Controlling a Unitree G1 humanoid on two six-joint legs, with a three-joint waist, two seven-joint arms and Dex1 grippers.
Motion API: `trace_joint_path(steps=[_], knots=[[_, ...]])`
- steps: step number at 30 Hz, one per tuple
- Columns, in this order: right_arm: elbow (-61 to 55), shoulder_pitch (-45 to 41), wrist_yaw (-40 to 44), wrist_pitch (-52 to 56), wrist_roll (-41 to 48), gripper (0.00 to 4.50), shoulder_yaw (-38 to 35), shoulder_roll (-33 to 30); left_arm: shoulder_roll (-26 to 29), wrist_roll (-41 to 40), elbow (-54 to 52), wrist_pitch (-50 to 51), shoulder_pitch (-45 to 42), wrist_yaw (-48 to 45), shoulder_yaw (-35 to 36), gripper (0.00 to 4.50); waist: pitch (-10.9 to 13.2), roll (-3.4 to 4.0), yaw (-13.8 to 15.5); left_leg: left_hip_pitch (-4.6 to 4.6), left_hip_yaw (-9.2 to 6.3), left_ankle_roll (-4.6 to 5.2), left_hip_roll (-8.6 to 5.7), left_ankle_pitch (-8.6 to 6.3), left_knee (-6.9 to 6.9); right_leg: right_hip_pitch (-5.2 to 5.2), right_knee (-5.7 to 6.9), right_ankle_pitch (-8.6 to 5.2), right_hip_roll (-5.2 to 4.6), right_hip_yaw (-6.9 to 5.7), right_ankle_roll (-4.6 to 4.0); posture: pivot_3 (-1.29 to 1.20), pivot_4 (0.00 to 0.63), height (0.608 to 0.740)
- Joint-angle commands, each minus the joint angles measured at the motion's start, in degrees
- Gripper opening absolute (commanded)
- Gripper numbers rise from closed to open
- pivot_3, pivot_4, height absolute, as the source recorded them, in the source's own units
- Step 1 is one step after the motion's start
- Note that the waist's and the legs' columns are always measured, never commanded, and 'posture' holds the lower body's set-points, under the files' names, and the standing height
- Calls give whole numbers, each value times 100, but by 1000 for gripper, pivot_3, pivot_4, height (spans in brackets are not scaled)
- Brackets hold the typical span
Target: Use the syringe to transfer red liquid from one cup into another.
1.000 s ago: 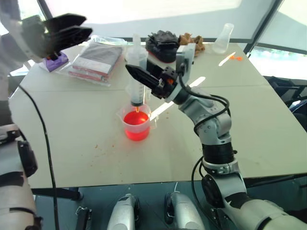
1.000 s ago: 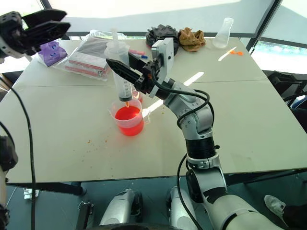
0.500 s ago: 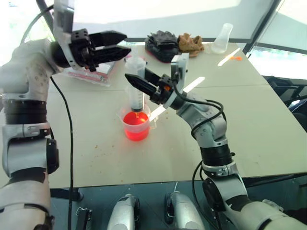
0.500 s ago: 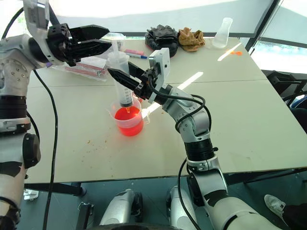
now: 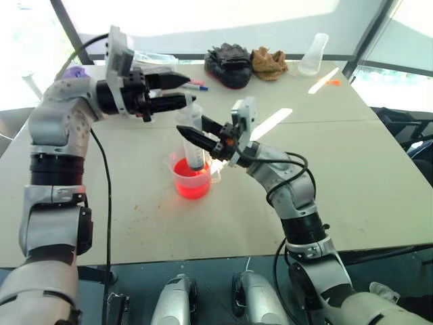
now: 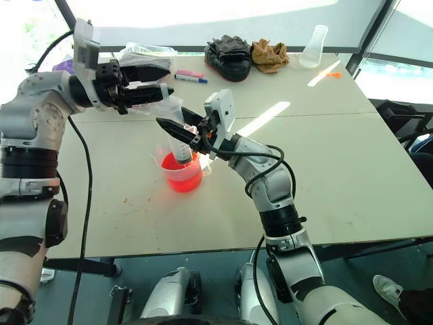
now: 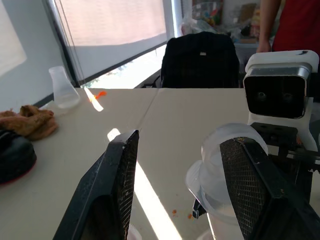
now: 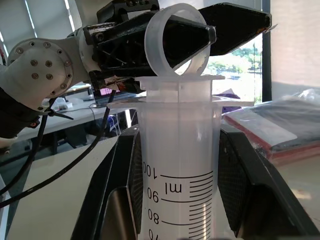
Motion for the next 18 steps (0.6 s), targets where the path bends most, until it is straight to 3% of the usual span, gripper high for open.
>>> trace_joint_path(steps=[1,18], knots=[[-65,-95,89,-355,-135,1435,229,138,-26,-56,-361,89,-18,7,-21,2585,0,0,2,0,0,0,0,0,0,1,-1,0,0,0,0,0,150,740],[332,136,192,-901,-510,1435,474,273,-190,-66,-155,58,-240,458,309,2585,0,0,10,3,0,0,-1,0,1,5,0,0,0,0,0,0,150,740]])
